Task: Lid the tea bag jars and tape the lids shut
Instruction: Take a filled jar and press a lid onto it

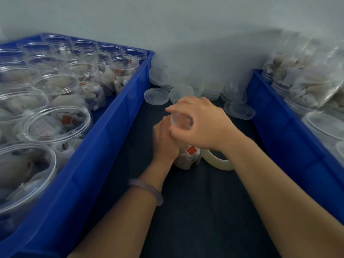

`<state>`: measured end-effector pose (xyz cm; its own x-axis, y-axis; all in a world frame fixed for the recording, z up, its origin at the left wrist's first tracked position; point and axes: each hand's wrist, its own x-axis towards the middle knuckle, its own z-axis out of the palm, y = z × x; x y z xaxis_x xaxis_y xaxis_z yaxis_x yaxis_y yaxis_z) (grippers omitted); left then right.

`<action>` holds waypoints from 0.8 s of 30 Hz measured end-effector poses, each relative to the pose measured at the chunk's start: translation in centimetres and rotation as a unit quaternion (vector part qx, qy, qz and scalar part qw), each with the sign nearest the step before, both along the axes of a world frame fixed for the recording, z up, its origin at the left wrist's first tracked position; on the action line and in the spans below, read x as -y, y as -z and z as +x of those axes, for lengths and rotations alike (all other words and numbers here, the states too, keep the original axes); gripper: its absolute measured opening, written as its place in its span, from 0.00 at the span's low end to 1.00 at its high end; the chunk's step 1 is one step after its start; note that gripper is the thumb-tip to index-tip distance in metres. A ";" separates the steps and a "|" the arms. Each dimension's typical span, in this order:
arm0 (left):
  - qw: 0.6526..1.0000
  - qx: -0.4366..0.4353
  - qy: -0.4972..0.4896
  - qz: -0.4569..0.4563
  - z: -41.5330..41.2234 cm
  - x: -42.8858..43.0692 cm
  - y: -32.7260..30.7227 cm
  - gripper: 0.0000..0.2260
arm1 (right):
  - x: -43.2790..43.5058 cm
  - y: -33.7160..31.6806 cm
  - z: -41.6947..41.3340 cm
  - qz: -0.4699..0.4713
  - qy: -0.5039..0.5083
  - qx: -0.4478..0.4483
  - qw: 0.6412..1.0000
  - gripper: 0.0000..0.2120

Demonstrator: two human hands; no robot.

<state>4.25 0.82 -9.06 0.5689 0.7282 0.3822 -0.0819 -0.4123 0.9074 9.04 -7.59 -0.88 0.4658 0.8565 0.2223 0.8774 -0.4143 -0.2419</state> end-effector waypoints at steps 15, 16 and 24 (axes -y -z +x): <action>0.980 0.095 0.062 -0.163 -0.3 0.3 -0.2 0.25 | 1.3 -2.6 1.0 -0.072 -0.072 -0.076 0.992 0.33; 0.979 0.102 0.069 -0.163 -0.4 0.2 -0.3 0.24 | 1.6 -2.6 1.2 -0.065 -0.093 -0.111 0.987 0.31; 0.993 0.026 0.028 -0.114 0.0 0.1 0.2 0.18 | 1.6 -0.7 0.6 -0.058 -0.068 -0.053 0.995 0.30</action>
